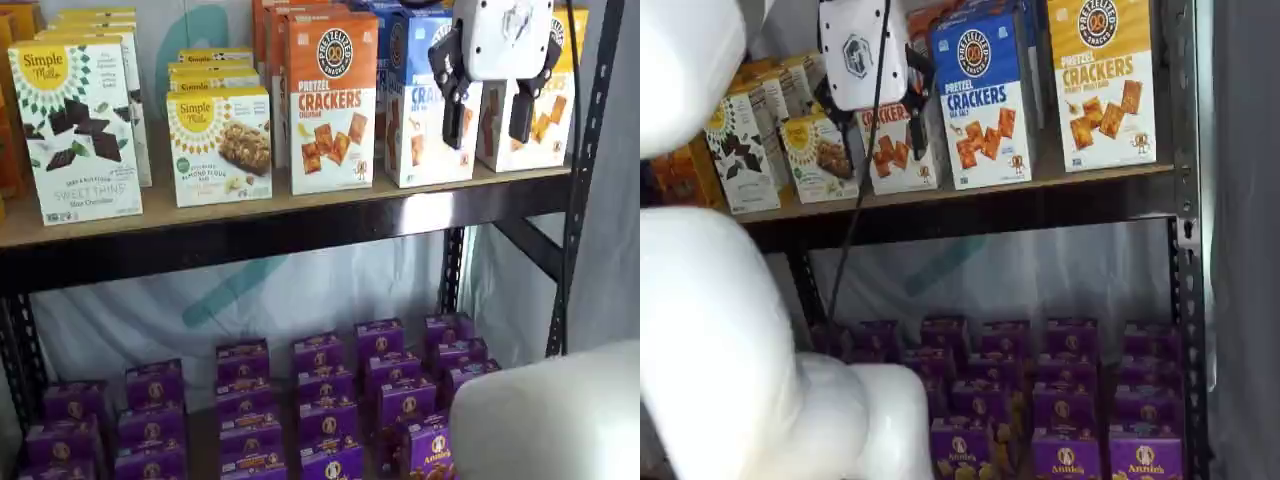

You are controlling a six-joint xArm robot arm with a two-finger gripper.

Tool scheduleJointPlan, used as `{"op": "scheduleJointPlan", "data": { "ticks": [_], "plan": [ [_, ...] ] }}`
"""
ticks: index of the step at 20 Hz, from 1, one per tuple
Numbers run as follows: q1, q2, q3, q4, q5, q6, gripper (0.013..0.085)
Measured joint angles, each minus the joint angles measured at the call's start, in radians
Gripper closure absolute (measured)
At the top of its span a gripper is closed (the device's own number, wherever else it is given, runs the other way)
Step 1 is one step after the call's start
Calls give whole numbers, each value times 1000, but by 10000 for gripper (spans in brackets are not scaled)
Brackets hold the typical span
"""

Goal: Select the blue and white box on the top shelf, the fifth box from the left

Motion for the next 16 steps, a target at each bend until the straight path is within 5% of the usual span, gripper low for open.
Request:
{"op": "scheduleJointPlan", "data": {
  "ticks": [3, 8, 16],
  "plan": [
    [-40, 47, -38, 45, 80, -15, 130],
    [-49, 49, -35, 52, 87, -22, 130],
    [11, 33, -2, -38, -56, -5, 130]
  ]
}}
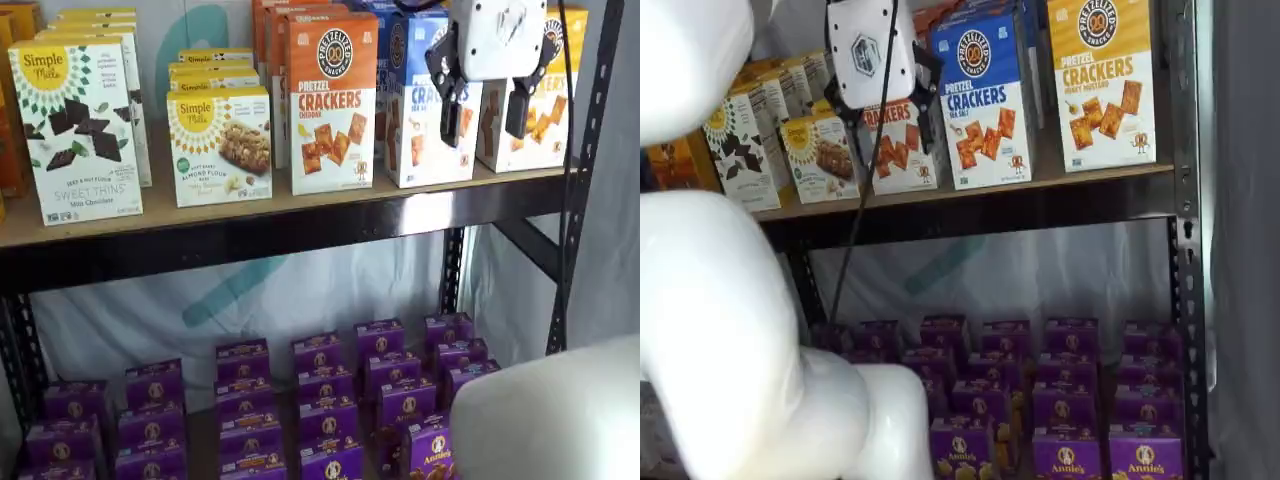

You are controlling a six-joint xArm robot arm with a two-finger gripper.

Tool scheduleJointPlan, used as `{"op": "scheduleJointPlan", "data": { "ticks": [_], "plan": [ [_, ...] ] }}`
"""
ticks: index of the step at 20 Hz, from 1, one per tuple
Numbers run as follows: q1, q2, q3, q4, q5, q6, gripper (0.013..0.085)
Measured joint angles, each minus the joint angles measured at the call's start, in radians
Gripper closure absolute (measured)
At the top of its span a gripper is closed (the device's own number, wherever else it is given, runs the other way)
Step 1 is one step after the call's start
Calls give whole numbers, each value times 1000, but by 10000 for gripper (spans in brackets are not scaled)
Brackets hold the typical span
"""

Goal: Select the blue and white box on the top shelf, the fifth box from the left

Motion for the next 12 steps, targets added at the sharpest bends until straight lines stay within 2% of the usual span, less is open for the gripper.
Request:
{"op": "scheduleJointPlan", "data": {
  "ticks": [3, 6, 12],
  "plan": [
    [5, 12, -6, -21, -79, 1, 130],
    [-8, 52, -41, -26, -148, -10, 130],
    [-43, 189, -178, -30, -227, -42, 130]
  ]
}}
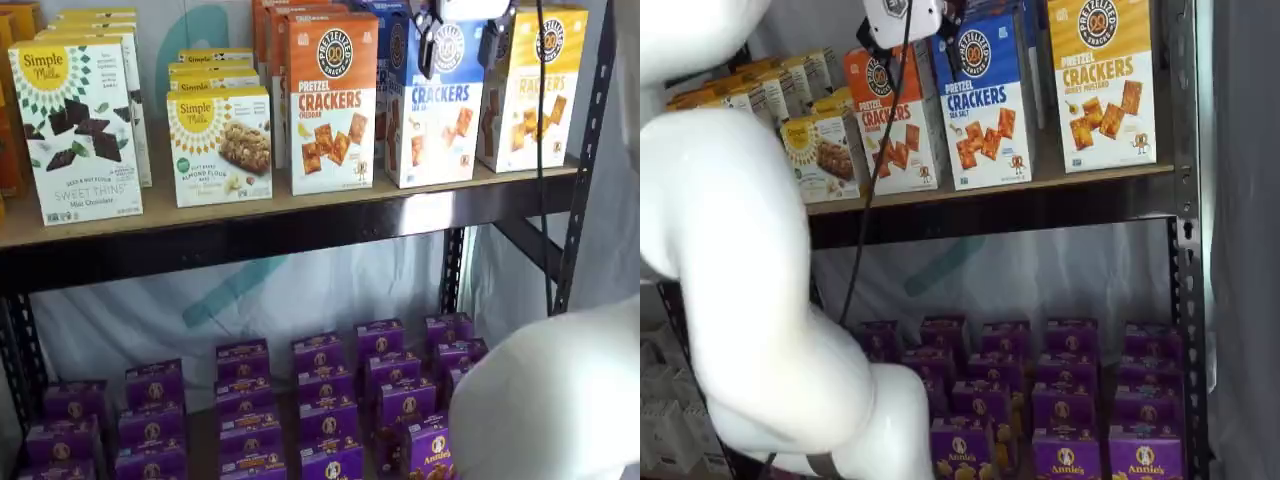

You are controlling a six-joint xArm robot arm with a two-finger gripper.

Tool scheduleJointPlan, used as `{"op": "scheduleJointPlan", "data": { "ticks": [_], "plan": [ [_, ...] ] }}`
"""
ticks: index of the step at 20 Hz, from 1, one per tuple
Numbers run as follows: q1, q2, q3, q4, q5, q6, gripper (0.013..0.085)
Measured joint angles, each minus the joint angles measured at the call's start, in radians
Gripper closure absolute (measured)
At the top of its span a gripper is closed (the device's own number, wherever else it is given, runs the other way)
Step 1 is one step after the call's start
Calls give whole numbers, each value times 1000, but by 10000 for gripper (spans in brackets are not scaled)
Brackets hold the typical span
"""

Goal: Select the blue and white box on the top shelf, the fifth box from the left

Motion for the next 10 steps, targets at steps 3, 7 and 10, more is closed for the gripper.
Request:
{"op": "scheduleJointPlan", "data": {
  "ticks": [3, 7, 10],
  "plan": [
    [-19, 75, -83, 7, -4, -17, 130],
    [-39, 146, -159, 19, 14, -36, 130],
    [-57, 177, -189, 30, 15, -52, 130]
  ]
}}
